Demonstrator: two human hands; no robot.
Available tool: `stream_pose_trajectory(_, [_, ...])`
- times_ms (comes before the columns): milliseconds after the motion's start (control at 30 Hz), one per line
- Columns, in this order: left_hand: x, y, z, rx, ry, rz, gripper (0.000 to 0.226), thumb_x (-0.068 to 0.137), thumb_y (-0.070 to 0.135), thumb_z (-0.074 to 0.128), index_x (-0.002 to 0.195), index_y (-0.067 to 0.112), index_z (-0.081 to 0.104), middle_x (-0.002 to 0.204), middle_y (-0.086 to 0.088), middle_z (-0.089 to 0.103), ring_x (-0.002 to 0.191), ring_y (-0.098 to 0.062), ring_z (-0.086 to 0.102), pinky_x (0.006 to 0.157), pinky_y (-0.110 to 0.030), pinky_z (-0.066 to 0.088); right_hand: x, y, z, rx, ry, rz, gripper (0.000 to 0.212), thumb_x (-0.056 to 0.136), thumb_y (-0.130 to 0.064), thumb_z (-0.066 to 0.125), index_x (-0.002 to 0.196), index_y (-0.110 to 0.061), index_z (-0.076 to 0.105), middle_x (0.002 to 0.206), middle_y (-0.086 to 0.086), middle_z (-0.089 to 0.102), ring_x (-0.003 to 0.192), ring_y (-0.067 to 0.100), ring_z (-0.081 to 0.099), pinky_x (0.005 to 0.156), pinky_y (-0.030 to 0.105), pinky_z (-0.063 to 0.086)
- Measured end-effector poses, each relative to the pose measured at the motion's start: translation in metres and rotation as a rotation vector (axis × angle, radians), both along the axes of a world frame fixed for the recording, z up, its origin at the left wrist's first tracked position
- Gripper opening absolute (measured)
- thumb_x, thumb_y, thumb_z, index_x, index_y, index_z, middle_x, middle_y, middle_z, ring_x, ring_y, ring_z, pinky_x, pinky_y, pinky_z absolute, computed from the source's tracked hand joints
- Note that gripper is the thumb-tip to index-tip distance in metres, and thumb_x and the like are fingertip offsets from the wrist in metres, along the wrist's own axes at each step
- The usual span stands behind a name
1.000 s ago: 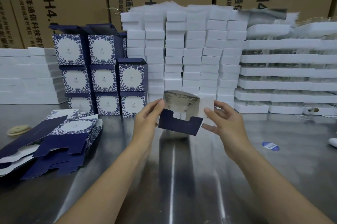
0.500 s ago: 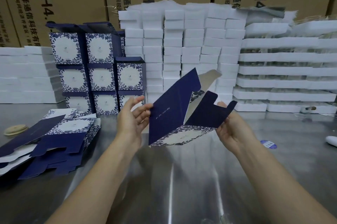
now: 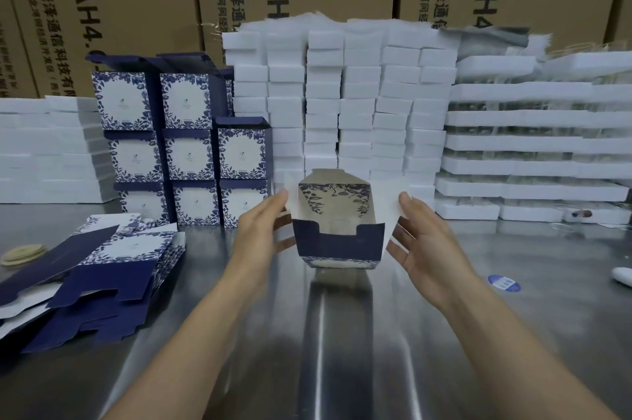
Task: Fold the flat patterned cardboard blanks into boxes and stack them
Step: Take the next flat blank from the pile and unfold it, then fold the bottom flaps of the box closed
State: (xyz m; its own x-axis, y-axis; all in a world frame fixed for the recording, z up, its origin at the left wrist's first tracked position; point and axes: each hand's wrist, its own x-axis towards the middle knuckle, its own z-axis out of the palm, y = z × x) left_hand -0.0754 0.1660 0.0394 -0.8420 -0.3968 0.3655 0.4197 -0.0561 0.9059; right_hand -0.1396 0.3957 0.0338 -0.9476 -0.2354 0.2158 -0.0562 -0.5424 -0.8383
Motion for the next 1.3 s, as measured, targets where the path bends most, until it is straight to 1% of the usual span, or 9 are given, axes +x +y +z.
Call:
stream_pose_trajectory(67, [-0.004, -0.004, -0.001, 0.106, 0.024, 0.067, 0.034, 0.109, 0.016, 0.052, 0.093, 0.023, 0.081, 0.089, -0.002, 0.08, 0.077, -0.012, 0.076, 0.061, -0.025, 0.06, 0.0, 0.001, 0.001, -0.037, -0.04, 0.015, 0.046, 0.1, -0.035, 0.07, 0.137, -0.01, 0.066, 0.132, 0.012, 0.073, 0.11, 0.021, 0.073, 0.089, 0.035, 0.064])
stream_pose_trajectory(233, [-0.009, -0.008, -0.007, 0.266, 0.027, 0.056, 0.04, 0.107, 0.0, 0.048, 0.122, 0.036, 0.057, 0.094, -0.005, 0.079, 0.076, -0.018, 0.074, 0.073, -0.035, 0.064, -0.001, -0.004, -0.002, -0.137, -0.149, -0.017, 0.033, 0.099, -0.019, 0.073, 0.131, -0.02, 0.063, 0.107, 0.004, 0.081, 0.084, 0.016, 0.079, 0.066, 0.027, 0.064])
stream_pose_trajectory(400, [-0.003, -0.004, -0.002, 0.081, 0.01, 0.048, 0.047, 0.1, 0.001, 0.041, 0.099, 0.021, 0.084, 0.111, -0.02, 0.074, 0.081, -0.016, 0.073, 0.067, -0.026, 0.06, -0.003, -0.003, -0.002, -0.069, 0.021, -0.216, 0.023, 0.102, -0.013, 0.07, 0.119, -0.023, 0.058, 0.095, 0.003, 0.081, 0.079, 0.019, 0.076, 0.066, 0.032, 0.064])
stream_pose_trajectory(533, [0.004, -0.012, 0.004, -0.268, -0.041, -0.033, 0.063, 0.07, 0.013, 0.046, 0.12, 0.032, 0.081, 0.126, -0.026, 0.07, 0.112, -0.039, 0.068, 0.096, -0.042, 0.061, -0.004, 0.004, 0.0, -0.091, 0.003, -0.274, 0.02, 0.1, -0.014, 0.073, 0.114, -0.019, 0.061, 0.087, -0.001, 0.08, 0.073, 0.018, 0.075, 0.062, 0.03, 0.061])
stream_pose_trajectory(633, [0.0, -0.013, -0.002, -0.465, -0.141, -0.155, 0.079, 0.068, 0.007, 0.052, 0.136, 0.045, 0.065, 0.105, -0.011, 0.074, 0.101, -0.027, 0.066, 0.101, -0.041, 0.056, -0.006, 0.005, -0.002, -0.079, -0.011, -0.289, 0.018, 0.1, -0.013, 0.072, 0.116, -0.016, 0.063, 0.084, -0.001, 0.079, 0.07, 0.016, 0.075, 0.06, 0.029, 0.06])
stream_pose_trajectory(733, [-0.002, -0.011, -0.008, -0.579, -0.179, -0.215, 0.088, 0.082, -0.004, 0.062, 0.157, 0.038, 0.045, 0.117, 0.016, 0.078, 0.117, -0.006, 0.07, 0.099, -0.038, 0.055, -0.009, 0.007, -0.004, -0.048, -0.008, -0.329, 0.015, 0.102, -0.012, 0.069, 0.117, -0.014, 0.068, 0.088, -0.001, 0.081, 0.074, 0.017, 0.075, 0.06, 0.028, 0.06])
stream_pose_trajectory(967, [-0.009, -0.006, -0.017, -0.425, -0.002, -0.025, 0.086, 0.085, 0.013, 0.089, 0.158, 0.03, 0.047, 0.136, 0.023, 0.069, 0.127, 0.001, 0.063, 0.112, -0.021, 0.046, -0.008, 0.004, -0.005, 0.097, 0.066, -0.361, 0.041, 0.103, -0.003, 0.052, 0.124, -0.03, 0.074, 0.112, 0.006, 0.077, 0.092, 0.022, 0.079, 0.073, 0.036, 0.067])
stream_pose_trajectory(1100, [-0.02, -0.012, -0.026, -0.375, 0.036, 0.116, 0.077, 0.091, 0.008, 0.082, 0.156, 0.034, 0.049, 0.141, 0.014, 0.068, 0.127, -0.014, 0.066, 0.116, -0.042, 0.048, -0.007, -0.005, -0.009, 0.261, 0.067, -0.334, 0.04, 0.105, -0.01, 0.051, 0.138, -0.031, 0.058, 0.119, 0.005, 0.067, 0.097, 0.019, 0.077, 0.083, 0.044, 0.067])
stream_pose_trajectory(1300, [-0.031, -0.019, -0.036, -0.466, 0.038, 0.256, 0.086, 0.087, 0.018, 0.079, 0.16, 0.042, 0.04, 0.146, 0.011, 0.061, 0.134, -0.015, 0.058, 0.119, -0.046, 0.044, -0.008, -0.018, -0.025, 0.714, 0.089, -0.314, 0.024, 0.109, -0.027, 0.048, 0.126, -0.018, 0.062, 0.105, 0.006, 0.072, 0.092, 0.023, 0.073, 0.076, 0.043, 0.064])
